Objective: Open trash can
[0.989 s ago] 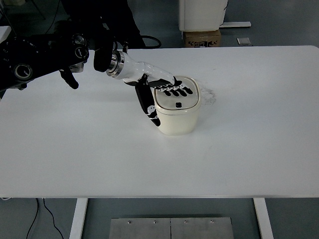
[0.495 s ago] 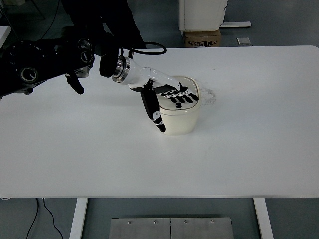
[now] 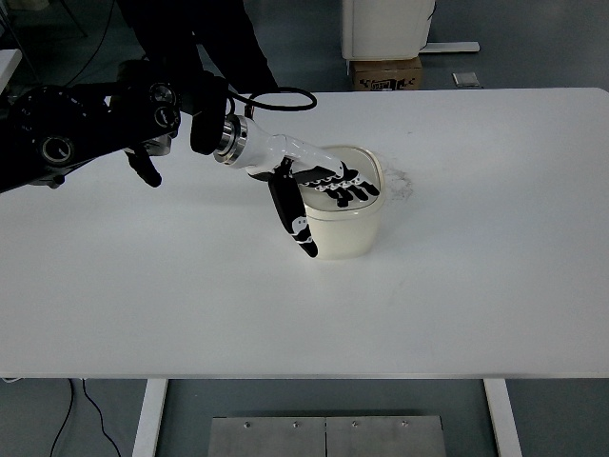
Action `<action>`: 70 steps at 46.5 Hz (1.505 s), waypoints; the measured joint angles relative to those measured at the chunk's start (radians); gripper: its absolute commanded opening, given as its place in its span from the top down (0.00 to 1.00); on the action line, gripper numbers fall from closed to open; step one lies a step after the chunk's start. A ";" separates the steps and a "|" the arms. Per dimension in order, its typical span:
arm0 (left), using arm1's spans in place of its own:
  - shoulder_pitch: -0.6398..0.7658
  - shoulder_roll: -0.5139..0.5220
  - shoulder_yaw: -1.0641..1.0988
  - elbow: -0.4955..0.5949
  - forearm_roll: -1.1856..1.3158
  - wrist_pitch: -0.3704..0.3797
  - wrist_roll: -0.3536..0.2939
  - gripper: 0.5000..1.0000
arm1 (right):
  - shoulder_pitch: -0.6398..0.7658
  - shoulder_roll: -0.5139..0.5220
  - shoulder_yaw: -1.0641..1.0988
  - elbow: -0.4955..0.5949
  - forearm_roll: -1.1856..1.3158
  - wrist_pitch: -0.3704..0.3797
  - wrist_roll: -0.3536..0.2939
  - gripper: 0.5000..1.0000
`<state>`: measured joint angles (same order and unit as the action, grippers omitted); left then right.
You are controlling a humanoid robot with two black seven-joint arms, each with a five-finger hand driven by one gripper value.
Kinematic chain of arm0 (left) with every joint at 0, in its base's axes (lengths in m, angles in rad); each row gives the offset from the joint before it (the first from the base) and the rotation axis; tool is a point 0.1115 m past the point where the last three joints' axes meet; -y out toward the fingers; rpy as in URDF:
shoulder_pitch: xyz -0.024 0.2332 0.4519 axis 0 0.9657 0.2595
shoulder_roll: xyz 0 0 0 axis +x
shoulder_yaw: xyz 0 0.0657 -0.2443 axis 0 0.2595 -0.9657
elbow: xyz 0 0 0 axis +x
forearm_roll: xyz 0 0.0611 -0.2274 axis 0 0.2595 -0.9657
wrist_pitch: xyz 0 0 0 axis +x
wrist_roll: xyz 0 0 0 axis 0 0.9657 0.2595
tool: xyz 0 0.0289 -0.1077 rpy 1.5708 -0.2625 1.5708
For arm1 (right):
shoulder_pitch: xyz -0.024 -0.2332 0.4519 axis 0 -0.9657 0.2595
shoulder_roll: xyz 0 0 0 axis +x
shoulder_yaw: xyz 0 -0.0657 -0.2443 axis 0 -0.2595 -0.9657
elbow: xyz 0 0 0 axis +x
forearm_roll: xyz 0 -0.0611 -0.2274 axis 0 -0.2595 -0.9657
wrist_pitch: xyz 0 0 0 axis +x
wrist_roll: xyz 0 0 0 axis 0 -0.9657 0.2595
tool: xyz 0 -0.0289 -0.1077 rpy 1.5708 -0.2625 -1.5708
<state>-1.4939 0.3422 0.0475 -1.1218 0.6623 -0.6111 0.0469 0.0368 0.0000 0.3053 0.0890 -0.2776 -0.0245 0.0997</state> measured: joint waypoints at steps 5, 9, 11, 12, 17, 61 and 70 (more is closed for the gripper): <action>-0.018 0.002 0.000 0.001 0.001 -0.001 0.002 0.00 | 0.000 0.000 0.000 0.000 0.000 0.000 0.000 0.02; -0.028 0.008 -0.008 0.003 -0.007 -0.001 0.002 0.00 | 0.000 0.000 0.000 0.000 0.000 0.000 0.000 0.02; -0.030 0.011 -0.017 0.006 -0.014 -0.001 0.002 0.00 | 0.000 0.000 0.000 0.000 0.000 0.000 0.000 0.02; -0.031 0.012 -0.021 0.008 -0.018 0.000 0.002 0.00 | 0.000 0.000 0.000 0.000 0.000 0.000 0.000 0.02; -0.037 0.017 -0.048 0.018 -0.043 0.000 0.001 0.00 | 0.000 0.000 0.000 0.000 0.000 0.000 0.000 0.02; 0.022 0.131 -0.125 0.379 -0.581 0.000 -0.014 0.00 | 0.000 0.000 0.000 0.000 0.000 0.000 0.000 0.02; 0.096 0.150 -0.135 0.467 -0.713 0.012 -0.017 0.00 | 0.000 0.000 0.000 0.000 0.000 0.000 0.000 0.02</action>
<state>-1.3980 0.4922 -0.0873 -0.6543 -0.0504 -0.5987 0.0294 0.0368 0.0000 0.3053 0.0890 -0.2776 -0.0246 0.0999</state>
